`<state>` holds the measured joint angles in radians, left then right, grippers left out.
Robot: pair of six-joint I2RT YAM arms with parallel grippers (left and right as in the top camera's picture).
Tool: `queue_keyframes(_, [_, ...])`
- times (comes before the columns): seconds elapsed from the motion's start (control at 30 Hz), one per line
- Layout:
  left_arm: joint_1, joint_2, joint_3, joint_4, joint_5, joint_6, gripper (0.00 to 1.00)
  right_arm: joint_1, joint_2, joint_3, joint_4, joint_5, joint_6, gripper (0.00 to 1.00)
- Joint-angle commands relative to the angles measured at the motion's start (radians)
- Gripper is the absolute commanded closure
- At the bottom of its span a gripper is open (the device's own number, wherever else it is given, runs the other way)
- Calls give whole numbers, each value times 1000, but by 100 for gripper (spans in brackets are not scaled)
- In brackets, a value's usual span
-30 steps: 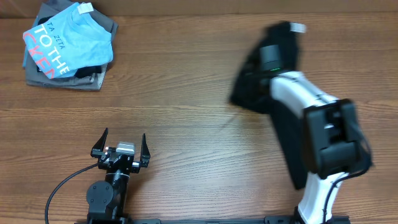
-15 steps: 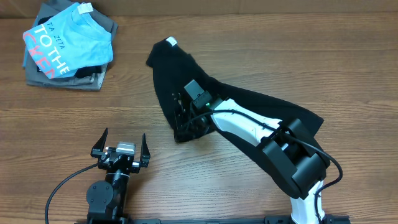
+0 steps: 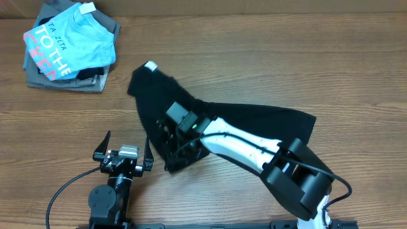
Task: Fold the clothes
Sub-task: 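Drag the black T-shirt with the right gripper to the table center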
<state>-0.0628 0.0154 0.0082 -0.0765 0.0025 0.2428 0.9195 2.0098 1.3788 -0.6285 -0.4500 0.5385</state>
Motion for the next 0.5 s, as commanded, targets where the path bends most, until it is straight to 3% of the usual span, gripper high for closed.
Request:
queue_keyframes(0.0, [10, -11, -3, 0, -6, 5, 0, 16, -41, 29, -18, -14, 16, 50])
queue_keyframes(0.03, [10, -11, -3, 0, -6, 5, 0, 13, -50, 31, -33, -11, 16, 45])
queue_keyframes(0.17, [10, -11, -3, 0, -6, 5, 0, -49, -121, 86, -196, 120, 16, 43])
queue_keyframes(0.27, [10, -11, -3, 0, -6, 5, 0, -119, -187, 158, -329, 213, 8, 37])
queue_keyframes(0.33, [10, -11, -3, 0, -6, 5, 0, -180, -234, 210, -417, 266, 8, 18])
queue_keyframes(0.37, [10, -11, -3, 0, -6, 5, 0, -216, -258, 232, -453, 291, 8, 0])
queue_keyframes(0.47, [10, -11, -3, 0, -6, 5, 0, -331, -325, 246, -509, 259, 8, 0])
